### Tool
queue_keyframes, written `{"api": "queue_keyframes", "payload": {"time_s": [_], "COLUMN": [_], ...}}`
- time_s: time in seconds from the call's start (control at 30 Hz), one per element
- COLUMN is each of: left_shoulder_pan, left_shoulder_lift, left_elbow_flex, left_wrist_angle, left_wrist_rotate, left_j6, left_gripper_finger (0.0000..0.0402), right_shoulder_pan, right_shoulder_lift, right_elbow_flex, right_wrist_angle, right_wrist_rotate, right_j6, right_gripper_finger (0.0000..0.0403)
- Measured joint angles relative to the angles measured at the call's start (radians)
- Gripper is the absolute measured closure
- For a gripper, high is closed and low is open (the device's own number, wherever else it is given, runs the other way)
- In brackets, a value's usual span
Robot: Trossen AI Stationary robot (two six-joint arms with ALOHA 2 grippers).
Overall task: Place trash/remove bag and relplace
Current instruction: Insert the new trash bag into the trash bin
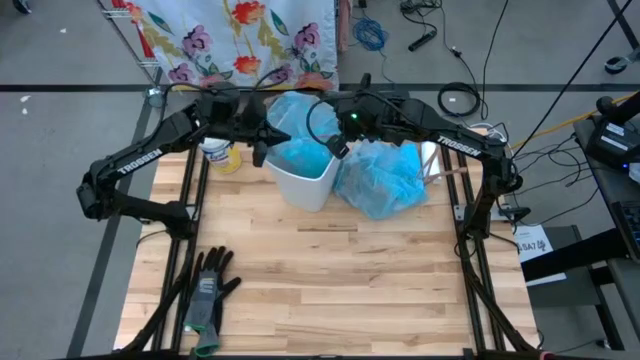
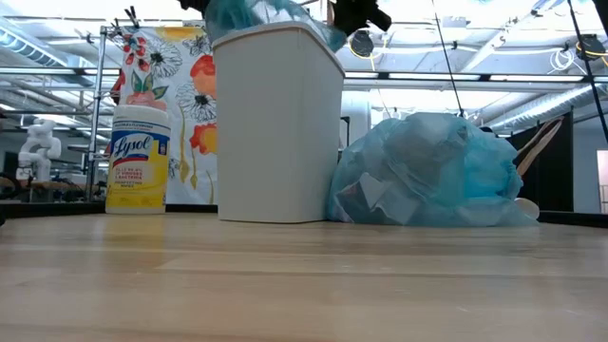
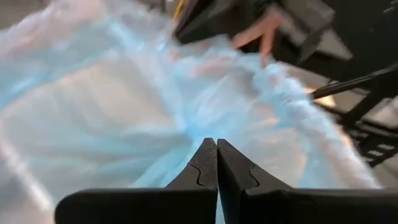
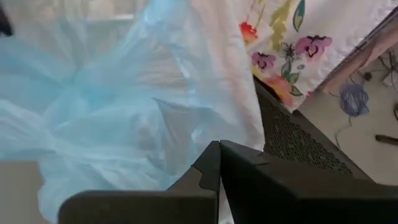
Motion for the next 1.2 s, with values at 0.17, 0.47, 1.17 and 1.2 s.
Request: {"api": "queue_keyframes", "payload": {"time_s": [0.17,0.47,1.17,1.2], "left_shoulder_pan": [0.0,0.038,0.073,0.073], "left_shoulder_lift": [0.0,-0.025,-0.085,-0.085], "left_elbow_flex": [0.0,0.0,0.0,0.0], "left_wrist_angle": [-0.058,-0.077,-0.032,-0.021], "left_wrist_rotate": [-0.087,-0.254,-0.188,-0.165], "left_j6": [0.002,0.003,0.001,0.001], "left_gripper_finger": [0.0401,0.0401,0.0401,0.0401], "right_shoulder_pan": [0.0,-0.002,0.003,0.004], "right_shoulder_lift": [0.0,0.0,-0.11,-0.11], "right_elbow_flex": [0.0,0.0,0.0,0.0], "right_wrist_angle": [-0.074,-0.226,-0.073,-0.055], "right_wrist_rotate": [0.001,0.046,-0.267,-0.269], "right_j6": [0.04,0.098,0.128,0.125], "right_gripper_finger": [0.0403,0.0403,0.0403,0.0403]}}
